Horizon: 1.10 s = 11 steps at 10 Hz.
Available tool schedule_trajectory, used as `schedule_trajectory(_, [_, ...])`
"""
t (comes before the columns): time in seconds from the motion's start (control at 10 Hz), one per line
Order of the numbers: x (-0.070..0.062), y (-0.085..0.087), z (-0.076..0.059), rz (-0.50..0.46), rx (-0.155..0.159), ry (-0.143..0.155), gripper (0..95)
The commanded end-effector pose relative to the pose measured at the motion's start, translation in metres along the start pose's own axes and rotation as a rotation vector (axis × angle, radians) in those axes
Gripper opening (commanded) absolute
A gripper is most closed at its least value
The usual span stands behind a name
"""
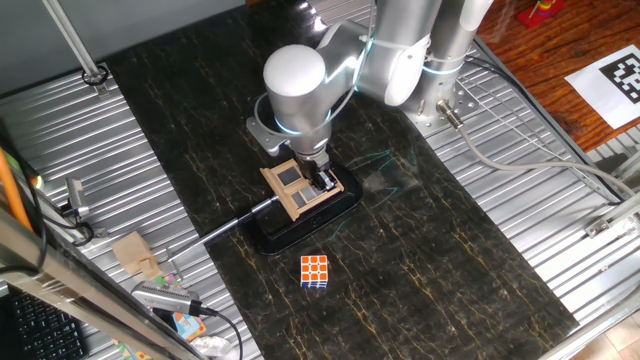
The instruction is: Close a sliding window
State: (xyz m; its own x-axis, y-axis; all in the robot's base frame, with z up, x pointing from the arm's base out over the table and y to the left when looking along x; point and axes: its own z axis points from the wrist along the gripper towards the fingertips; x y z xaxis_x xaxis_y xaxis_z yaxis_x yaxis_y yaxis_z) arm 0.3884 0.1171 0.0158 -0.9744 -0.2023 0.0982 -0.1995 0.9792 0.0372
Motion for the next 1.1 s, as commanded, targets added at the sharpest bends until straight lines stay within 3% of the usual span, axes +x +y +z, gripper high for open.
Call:
schedule_trajectory(0.1, [0.0018, 0.0003, 0.0002, -0.066, 0.013, 0.019, 0.0])
schedule_trajectory(1.1, [0.0079, 0.0004, 0.0008, -0.093, 0.012, 0.028, 0.0])
